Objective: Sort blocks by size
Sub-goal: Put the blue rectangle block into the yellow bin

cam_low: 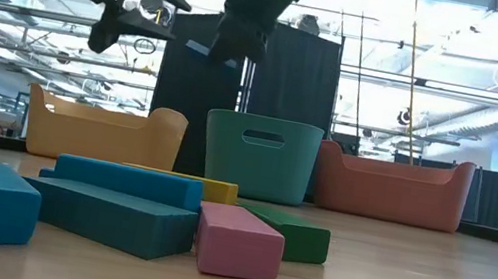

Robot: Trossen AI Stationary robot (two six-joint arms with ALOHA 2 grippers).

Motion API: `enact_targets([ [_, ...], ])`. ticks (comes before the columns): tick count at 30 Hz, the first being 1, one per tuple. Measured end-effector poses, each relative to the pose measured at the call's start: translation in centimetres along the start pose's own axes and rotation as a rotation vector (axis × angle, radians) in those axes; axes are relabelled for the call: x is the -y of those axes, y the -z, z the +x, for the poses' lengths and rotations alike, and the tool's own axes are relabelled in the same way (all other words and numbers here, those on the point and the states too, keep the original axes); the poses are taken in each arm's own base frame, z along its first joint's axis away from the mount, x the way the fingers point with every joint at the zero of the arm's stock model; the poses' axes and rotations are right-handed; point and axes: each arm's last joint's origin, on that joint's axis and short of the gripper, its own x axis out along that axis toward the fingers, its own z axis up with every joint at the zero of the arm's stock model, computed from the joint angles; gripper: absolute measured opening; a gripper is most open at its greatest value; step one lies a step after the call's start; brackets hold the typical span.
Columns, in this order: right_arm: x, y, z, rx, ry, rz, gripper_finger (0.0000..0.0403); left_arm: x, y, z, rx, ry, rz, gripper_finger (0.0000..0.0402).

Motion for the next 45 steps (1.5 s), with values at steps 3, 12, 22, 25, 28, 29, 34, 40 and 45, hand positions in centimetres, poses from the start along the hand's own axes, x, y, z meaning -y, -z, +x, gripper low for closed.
enact_targets([
  [3, 0.2, -0.3, 0.0, 0.027, 0.013, -0.010, 0.0073, 0.1, 0.0, 0.2, 0.014, 0.000, -0.024, 0.0207],
  [12, 0.6, -0.9, 0.1, 0.076, 0.044, -0.061, 0.0073, -0.2, 0.2, 0.8, 0.035, -0.054, -0.042, 0.0207],
  [22, 0.8, -0.9, 0.3, 0.109, 0.004, -0.050, 0.0073, -0.4, 0.2, 0.8, 0.071, -0.095, -0.008, 0.0127],
  [25, 1.0, -1.0, 0.4, 0.124, -0.007, -0.042, 0.0073, -0.4, 0.2, 0.8, 0.063, -0.088, -0.008, 0.0084],
  [28, 1.3, -0.9, 0.7, 0.122, -0.001, -0.037, 0.0073, -0.3, 0.1, 0.8, 0.066, -0.087, -0.003, 0.0054],
  [29, 1.3, -0.8, 0.7, 0.120, 0.000, -0.036, 0.0073, -0.4, 0.1, 0.8, 0.065, -0.087, 0.003, 0.0047],
  [34, 1.6, -0.7, 0.9, 0.120, 0.006, -0.037, 0.0073, -0.5, 0.0, 0.8, 0.066, -0.091, 0.008, 0.0030],
  [40, 2.1, -0.7, 1.3, 0.124, 0.030, -0.018, 0.0114, -1.0, -0.7, 0.8, 0.080, -0.096, 0.049, 0.0027],
  [45, 3.2, -0.1, 2.2, 0.094, 0.066, 0.063, 0.0224, -1.6, -1.8, 0.5, 0.120, -0.120, 0.089, 0.0025],
])
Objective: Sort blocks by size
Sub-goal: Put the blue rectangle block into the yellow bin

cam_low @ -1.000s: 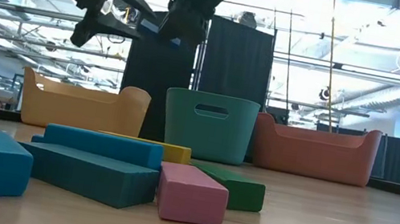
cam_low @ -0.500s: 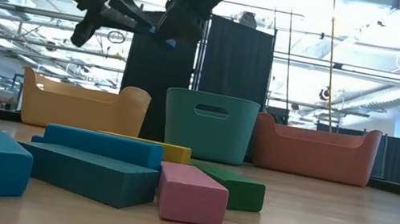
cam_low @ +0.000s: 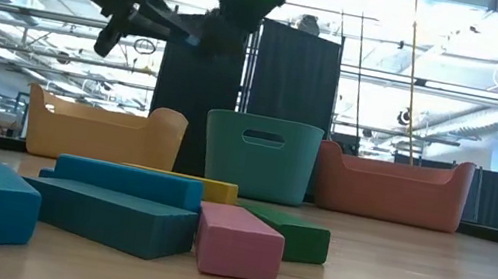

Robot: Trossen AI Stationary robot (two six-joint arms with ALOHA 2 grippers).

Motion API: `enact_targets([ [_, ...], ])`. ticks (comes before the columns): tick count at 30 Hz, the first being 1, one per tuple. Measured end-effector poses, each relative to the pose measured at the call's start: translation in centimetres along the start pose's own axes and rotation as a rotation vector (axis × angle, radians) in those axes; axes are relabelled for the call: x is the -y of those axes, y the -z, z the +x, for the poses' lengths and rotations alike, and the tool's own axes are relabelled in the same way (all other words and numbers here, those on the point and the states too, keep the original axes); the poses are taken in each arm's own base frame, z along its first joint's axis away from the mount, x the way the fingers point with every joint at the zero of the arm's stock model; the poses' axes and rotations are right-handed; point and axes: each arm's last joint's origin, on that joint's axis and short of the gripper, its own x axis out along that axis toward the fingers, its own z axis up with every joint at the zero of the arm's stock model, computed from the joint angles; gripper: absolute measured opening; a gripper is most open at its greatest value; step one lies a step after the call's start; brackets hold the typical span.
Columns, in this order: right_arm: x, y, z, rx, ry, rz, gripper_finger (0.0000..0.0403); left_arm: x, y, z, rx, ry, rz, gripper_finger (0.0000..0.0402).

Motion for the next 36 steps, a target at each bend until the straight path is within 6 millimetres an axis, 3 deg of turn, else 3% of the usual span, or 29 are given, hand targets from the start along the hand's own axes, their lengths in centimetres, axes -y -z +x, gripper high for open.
enact_targets([
  [6, 2.4, 1.9, 0.9, -0.148, 0.116, 0.093, 0.0315, -1.1, -2.1, -1.0, 0.113, -0.038, 0.039, 0.0025],
  [9, 3.7, 3.2, 0.6, -0.210, 0.060, 0.148, 0.0328, -2.0, -3.0, -1.7, 0.158, -0.096, 0.064, 0.0024],
  [14, 4.9, 4.8, 0.3, -0.277, -0.054, 0.285, 0.0321, -4.6, -3.3, -2.5, 0.156, -0.372, 0.137, 0.0024],
  [22, 3.7, 5.6, -0.6, -0.191, -0.049, 0.339, 0.0313, -7.2, -3.5, -2.7, 0.092, -0.566, 0.170, 0.0024],
  [31, 1.8, 7.1, -5.5, 0.009, -0.066, 0.488, 0.0313, -9.0, -3.2, -1.7, -0.004, -0.666, 0.175, 0.0024],
  [36, -0.8, 8.4, -8.4, 0.148, -0.106, 0.583, 0.0313, -9.8, -2.7, -0.7, -0.073, -0.692, 0.174, 0.0031],
])
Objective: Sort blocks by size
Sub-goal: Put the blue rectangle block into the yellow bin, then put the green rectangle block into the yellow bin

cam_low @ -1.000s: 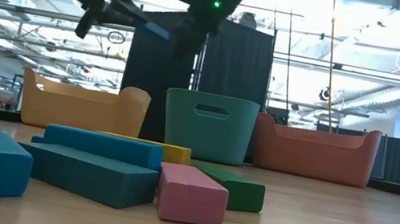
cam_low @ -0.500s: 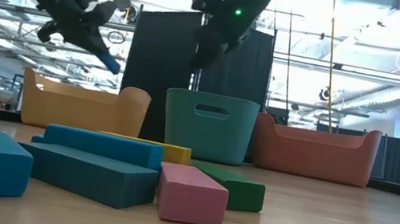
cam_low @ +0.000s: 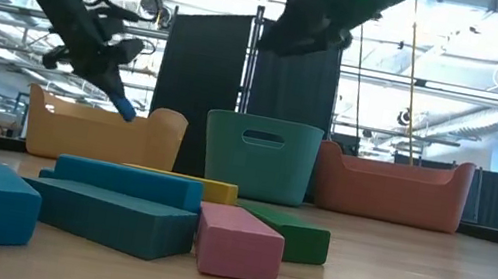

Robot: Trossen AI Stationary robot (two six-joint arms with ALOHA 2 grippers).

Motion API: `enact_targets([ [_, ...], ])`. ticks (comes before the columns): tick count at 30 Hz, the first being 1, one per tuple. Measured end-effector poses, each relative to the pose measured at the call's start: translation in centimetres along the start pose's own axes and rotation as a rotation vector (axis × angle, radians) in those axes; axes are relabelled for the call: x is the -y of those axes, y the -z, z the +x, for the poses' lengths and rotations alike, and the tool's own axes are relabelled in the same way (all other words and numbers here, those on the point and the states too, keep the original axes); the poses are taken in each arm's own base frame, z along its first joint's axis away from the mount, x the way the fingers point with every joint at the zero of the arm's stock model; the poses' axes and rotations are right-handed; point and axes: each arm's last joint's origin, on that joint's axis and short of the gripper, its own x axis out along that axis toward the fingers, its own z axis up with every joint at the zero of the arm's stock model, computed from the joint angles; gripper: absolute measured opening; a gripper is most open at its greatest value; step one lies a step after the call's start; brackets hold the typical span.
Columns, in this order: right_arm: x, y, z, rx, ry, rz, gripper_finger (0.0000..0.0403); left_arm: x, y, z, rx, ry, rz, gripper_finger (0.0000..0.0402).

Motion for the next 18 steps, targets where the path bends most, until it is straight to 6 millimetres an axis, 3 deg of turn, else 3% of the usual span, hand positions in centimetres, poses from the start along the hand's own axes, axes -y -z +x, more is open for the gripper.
enact_targets([
  [10, -3.3, 4.9, -1.7, 0.003, -0.121, 0.118, 0.0313, 0.4, 0.7, 1.5, -0.083, -0.004, 0.037, 0.0106],
  [18, -5.3, 5.6, -3.2, -0.007, -0.212, 0.117, 0.0313, 0.8, 0.5, 1.7, -0.054, 0.028, 0.082, 0.0134],
])
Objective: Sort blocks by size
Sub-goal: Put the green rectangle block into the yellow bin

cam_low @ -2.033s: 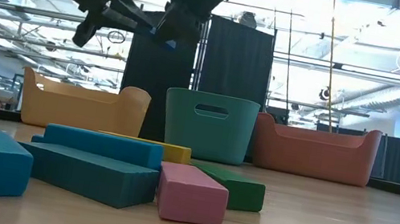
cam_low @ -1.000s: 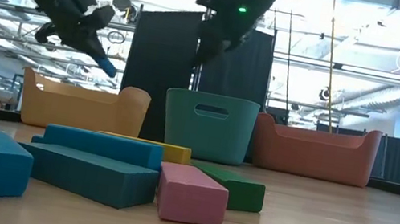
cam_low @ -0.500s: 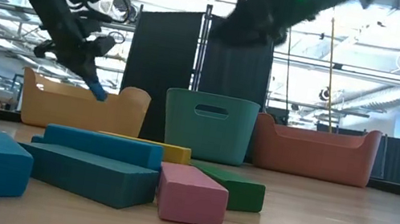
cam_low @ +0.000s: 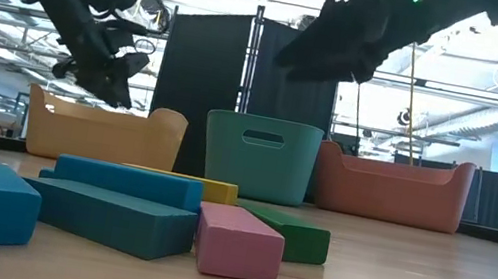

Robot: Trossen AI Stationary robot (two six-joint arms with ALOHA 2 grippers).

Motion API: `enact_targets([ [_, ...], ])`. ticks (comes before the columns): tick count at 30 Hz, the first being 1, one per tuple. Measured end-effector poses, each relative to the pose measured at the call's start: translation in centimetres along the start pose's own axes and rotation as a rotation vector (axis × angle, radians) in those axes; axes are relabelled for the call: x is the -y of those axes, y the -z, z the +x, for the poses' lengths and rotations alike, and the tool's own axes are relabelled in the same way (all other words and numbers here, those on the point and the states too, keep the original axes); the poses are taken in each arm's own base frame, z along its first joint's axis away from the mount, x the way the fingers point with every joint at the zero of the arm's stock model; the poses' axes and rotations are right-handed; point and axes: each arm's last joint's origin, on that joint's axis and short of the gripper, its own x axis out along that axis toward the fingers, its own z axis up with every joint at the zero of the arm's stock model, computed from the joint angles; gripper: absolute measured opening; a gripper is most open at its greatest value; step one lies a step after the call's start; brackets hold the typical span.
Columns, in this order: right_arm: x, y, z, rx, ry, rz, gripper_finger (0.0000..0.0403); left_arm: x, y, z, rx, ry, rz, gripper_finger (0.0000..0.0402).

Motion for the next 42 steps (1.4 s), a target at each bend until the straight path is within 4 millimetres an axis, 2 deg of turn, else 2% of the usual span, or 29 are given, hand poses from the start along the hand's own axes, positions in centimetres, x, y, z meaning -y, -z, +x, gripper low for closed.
enact_targets([
  [6, -1.6, 0.8, -0.3, -0.013, -0.039, 0.028, 0.0313, 1.7, -0.5, -0.5, 0.061, 0.179, 0.046, 0.0134],
  [16, -4.8, 4.6, 1.1, -0.099, -0.080, -0.034, 0.0313, 5.0, -0.7, -3.5, 0.200, 0.492, 0.172, 0.0134],
  [24, -6.6, 5.5, 1.5, -0.056, -0.140, -0.013, 0.0313, 7.1, 0.8, -5.5, 0.185, 0.636, 0.279, 0.0135],
  [34, -7.2, 5.7, 1.3, -0.094, -0.262, 0.004, 0.0313, 9.3, 3.0, -8.2, 0.153, 0.817, 0.375, 0.0135],
  [42, -7.4, 6.2, 1.8, -0.103, -0.282, 0.001, 0.0313, 10.8, 5.2, -10.3, 0.115, 0.903, 0.415, 0.0135],
])
